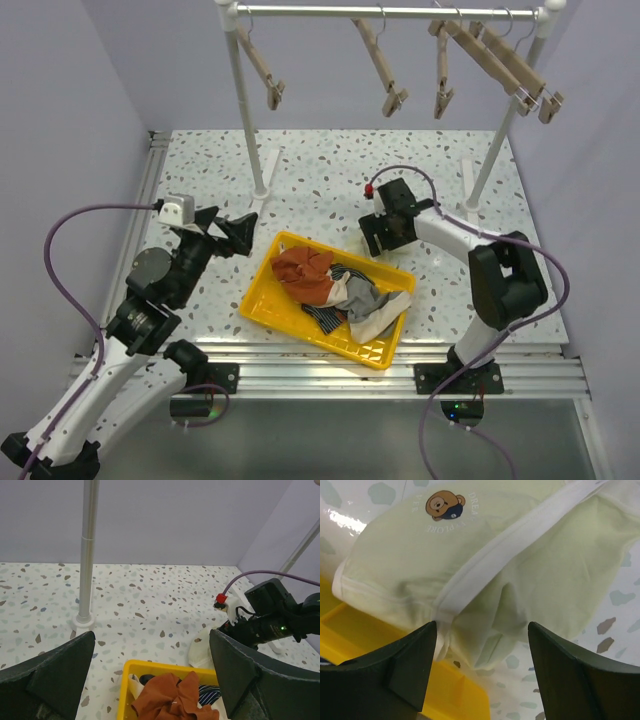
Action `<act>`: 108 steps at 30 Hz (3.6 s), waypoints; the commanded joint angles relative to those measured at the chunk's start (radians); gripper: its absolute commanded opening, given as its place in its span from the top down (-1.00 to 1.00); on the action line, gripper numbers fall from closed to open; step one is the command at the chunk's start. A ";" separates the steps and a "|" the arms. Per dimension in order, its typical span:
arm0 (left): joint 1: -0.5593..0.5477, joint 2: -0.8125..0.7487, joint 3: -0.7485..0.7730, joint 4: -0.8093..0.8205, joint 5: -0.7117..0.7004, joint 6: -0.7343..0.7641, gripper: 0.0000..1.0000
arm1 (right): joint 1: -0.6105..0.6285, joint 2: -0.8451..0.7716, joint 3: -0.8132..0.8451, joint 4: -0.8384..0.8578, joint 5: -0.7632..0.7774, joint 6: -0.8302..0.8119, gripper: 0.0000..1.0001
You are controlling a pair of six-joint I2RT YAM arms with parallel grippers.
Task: Remove the underwear clipped to the hanger
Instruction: Pick up the hanger at the center of the board, then pick up the underwear from the center of the board, then reset both arms
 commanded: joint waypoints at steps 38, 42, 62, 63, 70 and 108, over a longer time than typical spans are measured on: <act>0.001 0.003 0.021 0.024 -0.088 0.031 -1.00 | 0.240 -0.518 -0.042 -0.346 -0.766 -0.834 1.00; -0.001 0.001 0.021 0.012 -0.079 0.014 -1.00 | 0.297 -0.439 -0.110 -0.247 -0.554 -0.813 0.97; 0.001 0.013 0.029 -0.023 -0.110 -0.058 -1.00 | 0.245 -0.598 -0.065 -0.269 -0.477 -0.777 -0.80; -0.001 0.020 0.032 -0.028 -0.113 -0.062 -1.00 | 0.206 -0.609 -0.061 -0.266 -0.480 -0.760 -0.85; -0.001 0.081 0.087 -0.126 -0.171 -0.064 -1.00 | -0.082 -0.644 -0.077 -0.091 -0.387 -0.327 -0.97; 0.617 0.250 -0.016 -0.080 -0.047 0.026 -1.00 | -0.579 -0.624 -0.114 -0.002 0.388 0.140 -0.97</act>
